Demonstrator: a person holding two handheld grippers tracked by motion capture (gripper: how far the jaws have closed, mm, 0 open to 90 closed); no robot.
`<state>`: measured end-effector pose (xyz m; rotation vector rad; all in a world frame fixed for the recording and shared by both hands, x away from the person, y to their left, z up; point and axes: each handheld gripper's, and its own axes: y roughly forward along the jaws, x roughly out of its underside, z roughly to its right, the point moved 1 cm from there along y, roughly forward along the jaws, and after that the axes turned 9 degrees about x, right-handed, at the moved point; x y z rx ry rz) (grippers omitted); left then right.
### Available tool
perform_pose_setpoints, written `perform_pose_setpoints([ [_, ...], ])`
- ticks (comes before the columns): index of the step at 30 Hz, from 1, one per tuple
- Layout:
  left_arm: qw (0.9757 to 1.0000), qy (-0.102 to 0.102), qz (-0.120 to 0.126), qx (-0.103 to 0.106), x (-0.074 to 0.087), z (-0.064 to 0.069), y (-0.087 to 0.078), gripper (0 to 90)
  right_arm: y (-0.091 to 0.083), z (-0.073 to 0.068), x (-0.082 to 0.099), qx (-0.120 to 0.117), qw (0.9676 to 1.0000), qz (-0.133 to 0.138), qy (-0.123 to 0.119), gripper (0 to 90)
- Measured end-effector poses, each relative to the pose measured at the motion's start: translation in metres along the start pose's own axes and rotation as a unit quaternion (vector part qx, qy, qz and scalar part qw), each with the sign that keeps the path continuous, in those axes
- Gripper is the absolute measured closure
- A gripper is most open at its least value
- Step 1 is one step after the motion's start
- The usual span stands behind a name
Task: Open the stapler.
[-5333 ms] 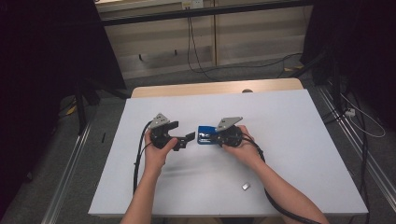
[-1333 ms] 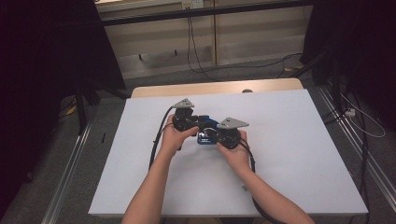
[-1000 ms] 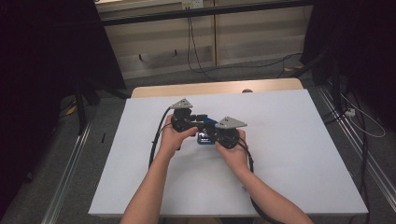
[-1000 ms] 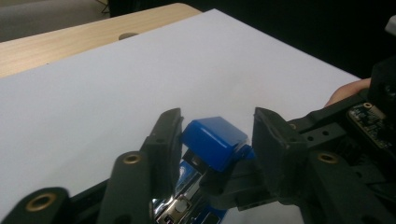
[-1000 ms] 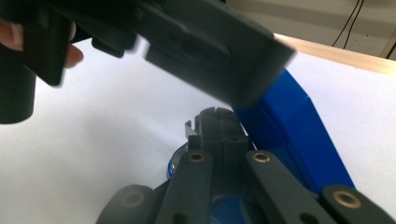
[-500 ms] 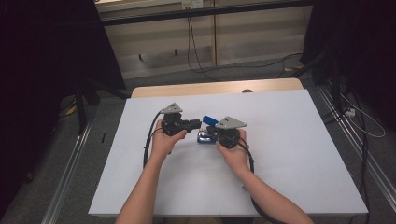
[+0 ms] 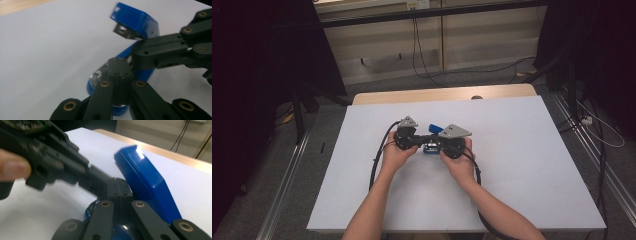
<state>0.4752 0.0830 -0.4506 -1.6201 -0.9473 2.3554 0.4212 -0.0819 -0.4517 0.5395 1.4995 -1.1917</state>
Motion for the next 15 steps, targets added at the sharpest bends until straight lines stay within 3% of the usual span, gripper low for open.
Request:
perform_pose_setpoints([
  [5,1.0,-0.001,0.009,0.001,0.001,-0.002,0.001,90.0,-0.001,0.0,-0.007,0.029,0.9994,-0.003,-0.02,90.0],
  [9,0.9999,-0.005,0.008,0.004,0.001,-0.002,0.002,90.0,-0.01,0.011,-0.013,0.059,0.9981,0.009,-0.011,90.0],
  [11,0.9999,-0.006,0.009,0.007,0.002,-0.002,0.003,90.0,-0.015,0.015,-0.015,0.062,0.998,0.008,-0.003,90.0],
  [15,0.9999,-0.005,0.003,0.009,0.001,-0.001,0.003,90.0,-0.026,0.024,-0.015,0.089,0.9959,0.012,-0.004,90.0],
])
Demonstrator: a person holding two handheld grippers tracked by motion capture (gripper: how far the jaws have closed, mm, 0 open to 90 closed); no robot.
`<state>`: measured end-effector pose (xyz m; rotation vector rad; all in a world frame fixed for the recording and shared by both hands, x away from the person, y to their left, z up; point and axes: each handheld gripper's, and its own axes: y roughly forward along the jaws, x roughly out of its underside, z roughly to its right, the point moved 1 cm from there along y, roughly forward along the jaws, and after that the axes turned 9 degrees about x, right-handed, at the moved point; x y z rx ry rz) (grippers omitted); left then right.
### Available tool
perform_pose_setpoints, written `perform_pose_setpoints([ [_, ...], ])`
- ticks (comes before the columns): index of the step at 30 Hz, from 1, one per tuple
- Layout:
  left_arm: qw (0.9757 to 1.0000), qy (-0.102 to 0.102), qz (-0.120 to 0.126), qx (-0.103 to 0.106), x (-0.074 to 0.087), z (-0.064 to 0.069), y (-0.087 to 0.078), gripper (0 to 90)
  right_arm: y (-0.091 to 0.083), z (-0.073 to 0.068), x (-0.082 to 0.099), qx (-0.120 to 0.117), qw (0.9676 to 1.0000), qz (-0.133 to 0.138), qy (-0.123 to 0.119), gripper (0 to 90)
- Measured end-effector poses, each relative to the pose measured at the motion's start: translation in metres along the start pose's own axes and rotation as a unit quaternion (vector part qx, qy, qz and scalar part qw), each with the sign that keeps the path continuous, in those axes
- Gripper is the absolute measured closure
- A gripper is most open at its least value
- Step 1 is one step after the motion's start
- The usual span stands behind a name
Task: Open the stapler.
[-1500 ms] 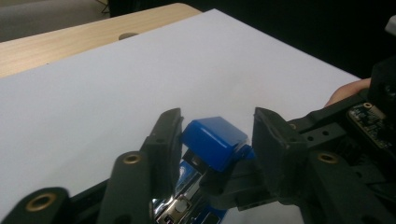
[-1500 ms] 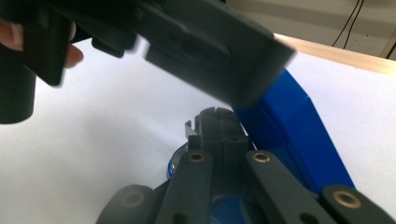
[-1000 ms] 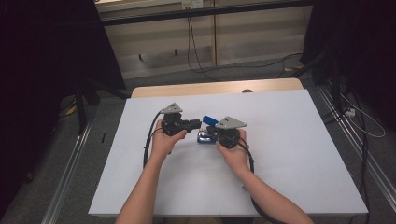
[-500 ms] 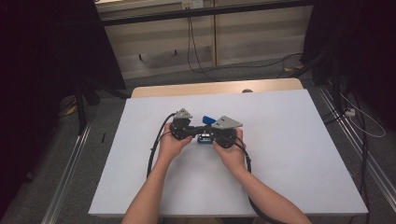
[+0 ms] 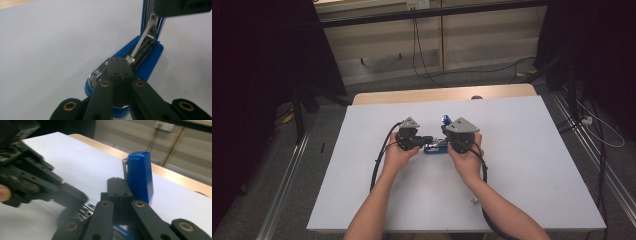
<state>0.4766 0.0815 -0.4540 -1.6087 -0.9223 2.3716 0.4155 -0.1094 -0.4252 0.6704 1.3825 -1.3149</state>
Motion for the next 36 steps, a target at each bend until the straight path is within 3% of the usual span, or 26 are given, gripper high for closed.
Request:
perform_pose_setpoints([
  [3,1.0,-0.001,-0.001,0.002,0.001,0.001,0.001,90.0,-0.007,0.007,0.003,-0.003,0.9997,-0.007,0.022,90.0],
  [6,1.0,0.002,-0.007,0.001,0.001,0.001,0.001,90.0,-0.013,0.01,0.006,0.004,0.9997,-0.009,0.02,90.0],
  [9,0.9999,0.004,-0.011,-0.003,0.0,0.002,0.002,90.0,-0.016,0.017,0.01,0.03,0.9992,-0.016,0.021,90.0],
  [11,0.9999,0.003,-0.012,0.0,0.0,0.002,0.001,90.0,-0.018,0.024,0.013,0.023,0.999,-0.017,0.034,90.0],
  [15,1.0,0.002,-0.009,0.003,0.001,0.001,0.001,90.0,-0.021,0.026,0.015,0.029,0.9993,-0.024,0.007,90.0],
  [17,0.9999,0.002,-0.01,0.002,0.001,0.002,0.002,90.0,-0.019,0.029,0.016,0.026,0.9991,-0.028,0.018,90.0],
  [20,0.9999,0.006,-0.009,0.005,0.002,0.001,0.001,90.0,-0.018,0.031,0.018,0.038,0.9987,-0.033,-0.005,90.0],
  [21,0.9999,0.009,-0.013,0.005,0.001,0.001,0.001,90.0,-0.017,0.034,0.02,0.04,0.9985,-0.037,-0.002,90.0],
  [22,0.9998,0.012,-0.015,0.004,0.001,0.001,0.001,90.0,-0.016,0.038,0.023,0.037,0.9985,-0.04,0.012,90.0],
  [26,0.9998,0.013,-0.013,0.004,0.001,0.002,0.001,90.0,-0.013,0.046,0.031,0.03,0.9978,-0.049,0.033,90.0],
  [29,0.9998,0.015,-0.016,0.004,0.001,0.001,0.001,90.0,-0.013,0.046,0.033,0.031,0.9982,-0.048,0.016,90.0],
  [36,0.9998,0.014,-0.016,0.004,0.001,0.001,0.001,90.0,-0.01,0.049,0.036,0.015,0.9985,-0.051,0.015,90.0],
])
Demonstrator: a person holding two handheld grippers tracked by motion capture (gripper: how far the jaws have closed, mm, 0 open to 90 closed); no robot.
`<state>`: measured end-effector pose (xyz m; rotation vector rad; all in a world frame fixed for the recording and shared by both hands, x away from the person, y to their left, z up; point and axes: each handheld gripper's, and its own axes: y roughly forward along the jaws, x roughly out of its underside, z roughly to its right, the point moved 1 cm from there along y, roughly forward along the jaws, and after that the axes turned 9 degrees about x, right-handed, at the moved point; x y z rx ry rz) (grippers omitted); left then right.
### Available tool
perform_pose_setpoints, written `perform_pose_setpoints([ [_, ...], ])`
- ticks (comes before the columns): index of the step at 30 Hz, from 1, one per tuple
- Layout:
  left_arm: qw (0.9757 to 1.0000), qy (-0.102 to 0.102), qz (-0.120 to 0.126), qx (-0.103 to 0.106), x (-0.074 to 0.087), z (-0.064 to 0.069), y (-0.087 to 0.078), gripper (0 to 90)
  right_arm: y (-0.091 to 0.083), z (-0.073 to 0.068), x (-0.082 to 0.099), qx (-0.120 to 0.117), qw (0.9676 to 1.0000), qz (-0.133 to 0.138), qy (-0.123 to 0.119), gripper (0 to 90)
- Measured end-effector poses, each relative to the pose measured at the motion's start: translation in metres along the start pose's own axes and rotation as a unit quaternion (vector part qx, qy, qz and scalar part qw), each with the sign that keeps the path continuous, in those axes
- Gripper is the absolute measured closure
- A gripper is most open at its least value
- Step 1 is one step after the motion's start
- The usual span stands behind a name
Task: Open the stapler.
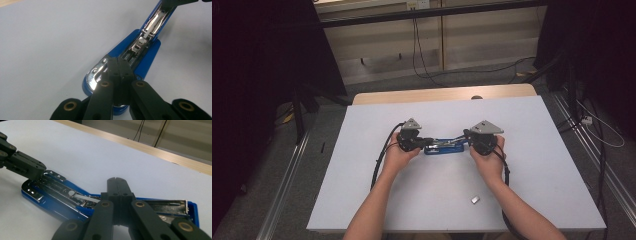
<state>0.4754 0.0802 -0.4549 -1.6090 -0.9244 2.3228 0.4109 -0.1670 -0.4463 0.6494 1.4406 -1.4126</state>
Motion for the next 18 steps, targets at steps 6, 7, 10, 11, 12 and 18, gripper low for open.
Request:
perform_pose_setpoints([
  [6,1.0,-0.004,-0.001,0.001,0.0,0.0,0.0,90.0,0.007,0.005,0.014,-0.01,0.9999,-0.01,0.003,90.0],
  [7,1.0,-0.004,-0.001,0.001,0.0,0.0,0.0,90.0,0.007,0.006,0.014,-0.012,0.9999,-0.011,-0.001,90.0],
  [10,1.0,-0.008,0.004,0.001,0.0,0.0,0.0,90.0,0.007,0.006,0.012,-0.024,0.9996,-0.013,-0.006,90.0],
  [11,1.0,-0.006,0.004,0.001,0.0,0.0,0.0,90.0,0.007,0.006,0.012,-0.024,0.9996,-0.013,-0.006,90.0],
  [12,1.0,-0.007,0.005,0.002,0.0,0.0,0.0,90.0,0.008,0.006,0.012,-0.028,0.9995,-0.013,-0.004,90.0],
  [18,0.9999,-0.004,0.014,0.006,-0.005,0.001,-0.006,90.0,0.007,0.007,0.012,-0.05,0.9987,-0.01,-0.005,90.0],
])
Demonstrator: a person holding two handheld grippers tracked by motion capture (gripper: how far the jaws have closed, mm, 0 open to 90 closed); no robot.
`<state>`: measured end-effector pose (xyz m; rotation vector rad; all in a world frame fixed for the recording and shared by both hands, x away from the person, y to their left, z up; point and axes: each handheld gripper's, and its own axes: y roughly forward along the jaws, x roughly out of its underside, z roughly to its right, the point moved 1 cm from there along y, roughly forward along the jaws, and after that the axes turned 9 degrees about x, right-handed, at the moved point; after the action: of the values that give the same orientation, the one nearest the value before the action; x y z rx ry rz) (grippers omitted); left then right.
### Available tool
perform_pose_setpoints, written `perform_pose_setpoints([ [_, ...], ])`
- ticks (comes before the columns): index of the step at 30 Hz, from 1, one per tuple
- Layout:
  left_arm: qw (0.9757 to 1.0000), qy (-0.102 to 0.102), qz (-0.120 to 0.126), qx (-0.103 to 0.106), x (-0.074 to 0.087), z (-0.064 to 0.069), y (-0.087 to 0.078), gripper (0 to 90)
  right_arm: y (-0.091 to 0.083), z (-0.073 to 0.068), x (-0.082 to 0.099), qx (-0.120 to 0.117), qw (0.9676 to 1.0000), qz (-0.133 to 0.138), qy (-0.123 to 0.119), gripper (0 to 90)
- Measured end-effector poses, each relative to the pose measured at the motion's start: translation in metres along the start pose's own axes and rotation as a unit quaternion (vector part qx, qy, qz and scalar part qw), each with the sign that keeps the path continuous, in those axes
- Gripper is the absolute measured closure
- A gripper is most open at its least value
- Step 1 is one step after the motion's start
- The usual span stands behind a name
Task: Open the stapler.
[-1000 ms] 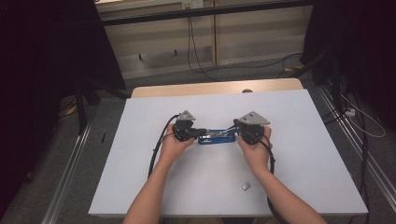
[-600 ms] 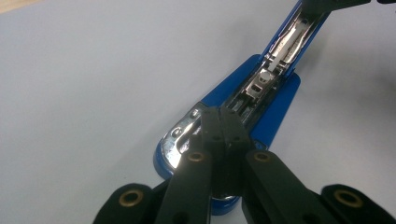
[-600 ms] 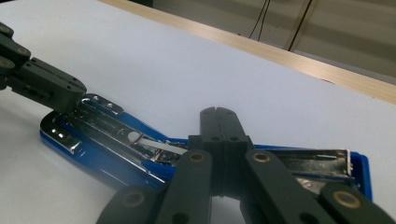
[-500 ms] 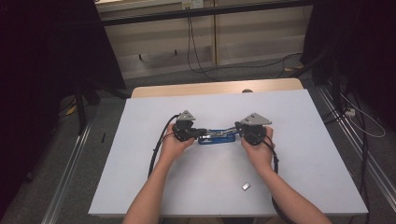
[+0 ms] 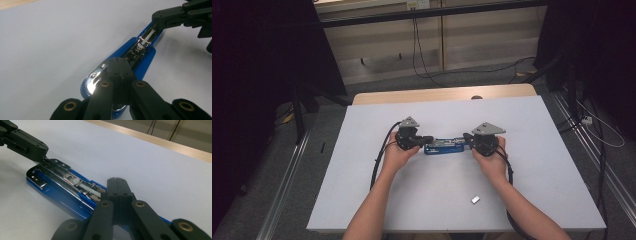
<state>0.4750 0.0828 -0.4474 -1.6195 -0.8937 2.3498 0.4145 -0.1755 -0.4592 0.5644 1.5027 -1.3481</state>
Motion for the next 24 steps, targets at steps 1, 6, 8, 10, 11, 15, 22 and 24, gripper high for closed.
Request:
perform_pose_setpoints([
  [1,1.0,-0.001,0.001,-0.004,0.0,0.001,-0.001,90.0,-0.001,0.0,-0.001,-0.005,1.0,0.0,-0.002,90.0],
  [6,1.0,0.0,0.003,-0.007,-0.002,0.005,-0.009,87.2,-0.011,0.002,-0.003,-0.029,0.9995,0.013,-0.005,90.0],
  [8,0.9999,-0.006,0.012,-0.001,-0.003,0.008,-0.015,83.4,-0.017,0.004,-0.002,-0.05,0.9986,0.016,-0.006,90.0],
  [10,0.9999,-0.004,0.015,-0.003,-0.005,0.011,-0.023,83.0,-0.024,0.007,0.0,-0.051,0.9984,0.021,-0.012,85.0],
  [11,0.9998,-0.006,0.017,-0.002,-0.006,0.013,-0.026,81.3,-0.029,0.009,0.002,-0.052,0.9983,0.023,-0.011,84.9],
  [15,0.9993,-0.018,0.03,-0.009,-0.009,0.02,-0.039,69.8,-0.044,0.015,0.009,-0.066,0.9974,0.027,-0.001,79.6],
  [22,0.9988,-0.031,0.034,-0.016,0.002,0.03,-0.054,53.7,-0.069,0.019,0.018,-0.093,0.9953,0.024,-0.009,68.8],
  [24,0.9978,-0.047,0.041,-0.021,0.006,0.032,-0.057,50.9,-0.074,0.02,0.022,-0.096,0.9952,0.02,-0.01,64.6],
])
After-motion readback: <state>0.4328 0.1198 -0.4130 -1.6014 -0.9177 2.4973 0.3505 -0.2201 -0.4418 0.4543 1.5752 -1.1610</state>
